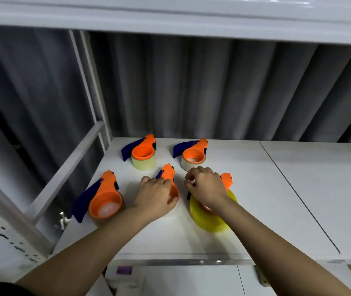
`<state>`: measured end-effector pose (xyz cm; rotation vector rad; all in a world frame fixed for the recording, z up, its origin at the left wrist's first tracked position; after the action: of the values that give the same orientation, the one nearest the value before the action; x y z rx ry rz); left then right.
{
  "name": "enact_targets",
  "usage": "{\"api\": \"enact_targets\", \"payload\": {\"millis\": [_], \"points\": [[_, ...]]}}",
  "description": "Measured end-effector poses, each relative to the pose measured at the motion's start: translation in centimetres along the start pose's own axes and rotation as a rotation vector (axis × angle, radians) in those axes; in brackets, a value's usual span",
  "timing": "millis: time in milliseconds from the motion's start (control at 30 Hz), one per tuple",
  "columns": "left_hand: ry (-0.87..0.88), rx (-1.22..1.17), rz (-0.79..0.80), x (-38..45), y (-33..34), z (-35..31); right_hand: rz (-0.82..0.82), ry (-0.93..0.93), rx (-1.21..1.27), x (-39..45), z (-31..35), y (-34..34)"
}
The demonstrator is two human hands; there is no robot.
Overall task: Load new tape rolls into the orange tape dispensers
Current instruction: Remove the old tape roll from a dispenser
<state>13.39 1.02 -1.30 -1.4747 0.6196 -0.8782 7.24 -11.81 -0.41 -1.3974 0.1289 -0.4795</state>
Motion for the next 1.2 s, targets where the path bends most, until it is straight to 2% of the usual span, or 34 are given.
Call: {"api": "enact_targets", "payload": {"millis": [267,433,567,667,800,900,1033,1200], "points": [[0.085,0.0,0.12,-1.1,2.8,-0.5,0.126,-0.063,-0.253,-0.6,2.6,2.5],[0.064,-0.013,0.182,-1.1,3.4,-1.1,0.132,-0.07,-0.292,-0.6,2.8,2.7],[0.008,-0.186,0.119,-0.9,2.2,-0.8,0.107,-0.067,-0.232,-0.6,3.1,2.4],[-0.097,-0.487,0.075,-0.4,0.6,0.3,0.039,-0.049,0.027,-0.4,3.3,1.8],[-0.381,-1.217,0.058,0.1,-1.2,2.1,0.056,0.156,0.807,-0.6,3.7,0.3],[-0.393,-1.571,-0.019,-0.8,-3.5,1.8,0.115,0.218,1.176,-1.5,5.5,-0.3],[-0.477,-1.825,-0.134,-2.6,-4.5,1.1,0.042,0.197,1.374,-2.6,6.9,-0.6],[-0.586,-2.006,-0.168,-3.3,-4.2,0.6,-0.081,0.175,1.375,-3.6,7.1,-0.6]]}}
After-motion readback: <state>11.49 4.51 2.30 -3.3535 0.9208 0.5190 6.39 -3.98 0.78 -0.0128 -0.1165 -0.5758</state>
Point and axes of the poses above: each hand's wrist, its own x-axis towards the middle knuckle, its own y-axis out of the palm, z = x × y, the point moved 4 cm from there along x, towards the middle knuckle, and after that the axes turned 4 degrees about -x, right-handed, at the moved point
